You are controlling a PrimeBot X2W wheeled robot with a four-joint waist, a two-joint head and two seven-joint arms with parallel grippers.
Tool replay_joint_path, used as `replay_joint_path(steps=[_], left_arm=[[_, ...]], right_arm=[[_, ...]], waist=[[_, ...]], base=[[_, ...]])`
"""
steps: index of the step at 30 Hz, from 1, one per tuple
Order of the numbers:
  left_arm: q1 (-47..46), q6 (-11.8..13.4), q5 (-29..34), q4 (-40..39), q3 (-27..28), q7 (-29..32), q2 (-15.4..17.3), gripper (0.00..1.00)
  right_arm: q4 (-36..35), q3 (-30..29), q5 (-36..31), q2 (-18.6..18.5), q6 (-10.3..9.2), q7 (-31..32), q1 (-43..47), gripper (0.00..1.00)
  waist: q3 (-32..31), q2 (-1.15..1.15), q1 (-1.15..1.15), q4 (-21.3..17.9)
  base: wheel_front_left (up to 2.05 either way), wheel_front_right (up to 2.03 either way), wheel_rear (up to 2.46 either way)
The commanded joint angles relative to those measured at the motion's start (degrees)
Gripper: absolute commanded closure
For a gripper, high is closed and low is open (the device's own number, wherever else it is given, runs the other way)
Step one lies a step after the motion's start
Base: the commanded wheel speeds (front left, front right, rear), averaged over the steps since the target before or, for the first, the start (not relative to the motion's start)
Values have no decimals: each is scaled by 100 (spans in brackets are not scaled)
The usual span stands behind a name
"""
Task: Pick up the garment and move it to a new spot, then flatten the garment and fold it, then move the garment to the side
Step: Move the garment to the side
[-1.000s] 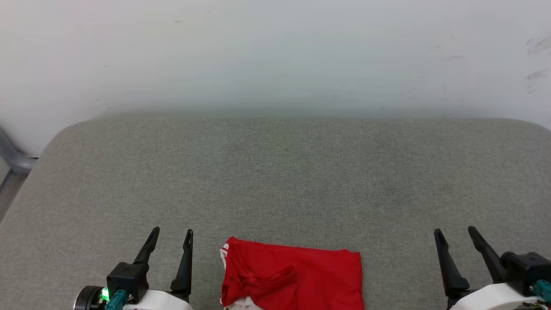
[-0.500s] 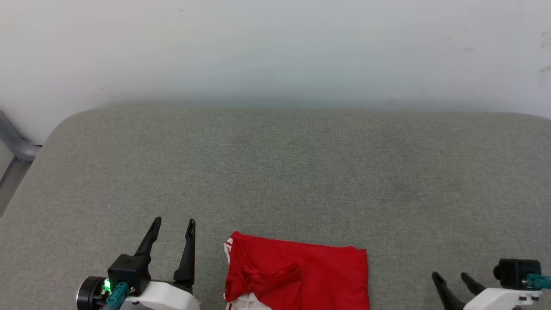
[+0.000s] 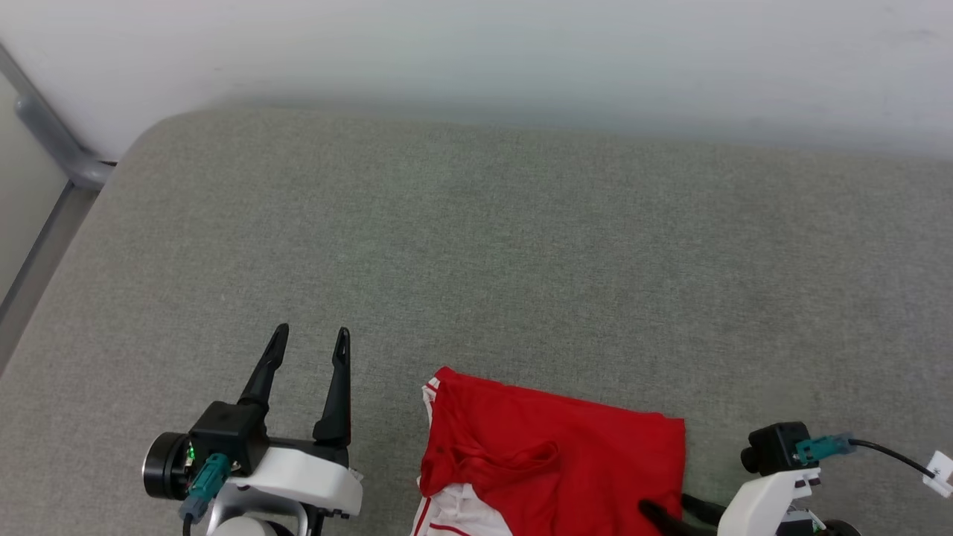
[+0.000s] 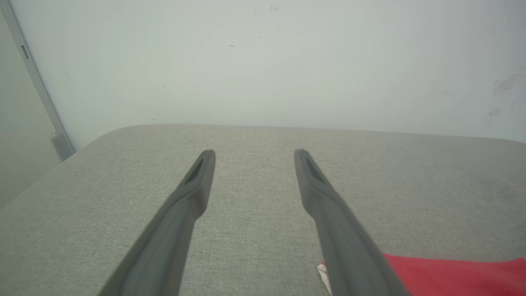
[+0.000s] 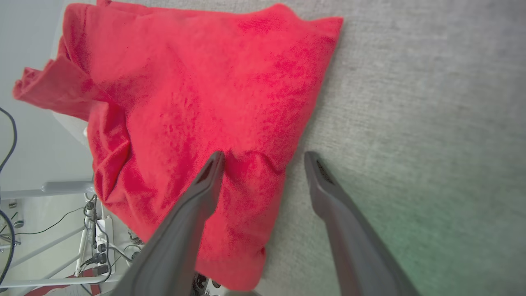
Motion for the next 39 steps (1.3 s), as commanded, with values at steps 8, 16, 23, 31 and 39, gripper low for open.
replay_joint_path(steps=[8,16,23,31,39], left_arm=[[-215,-150,124,10,117,-27,-227,0],[-209,-244,239,87,241,-27,-350,0],[-73,-307,366,128,304,-26,-380,0],[63,-339,467,32,383,-21,-375,0],[9,-407,522,-90,428,-21,-392,0]], right_arm=[[671,452,276,-62,-8,586,-236,0],[684,526,230,-102,-7,713,-374,100],[92,672,-176,-288,-3,452,-654,100],[-433,764,-977,-712,-4,340,-828,100],[-952,518,-1576,-1108,-3,384,-1026,100]], waist=[[357,0,0,291],[334,0,0,326],[85,0,0,158],[-145,0,0,-390],[-94,0,0,-1512]], base=[[0,0,0],[0,0,0],[0,0,0],[0,0,0],[0,0,0]])
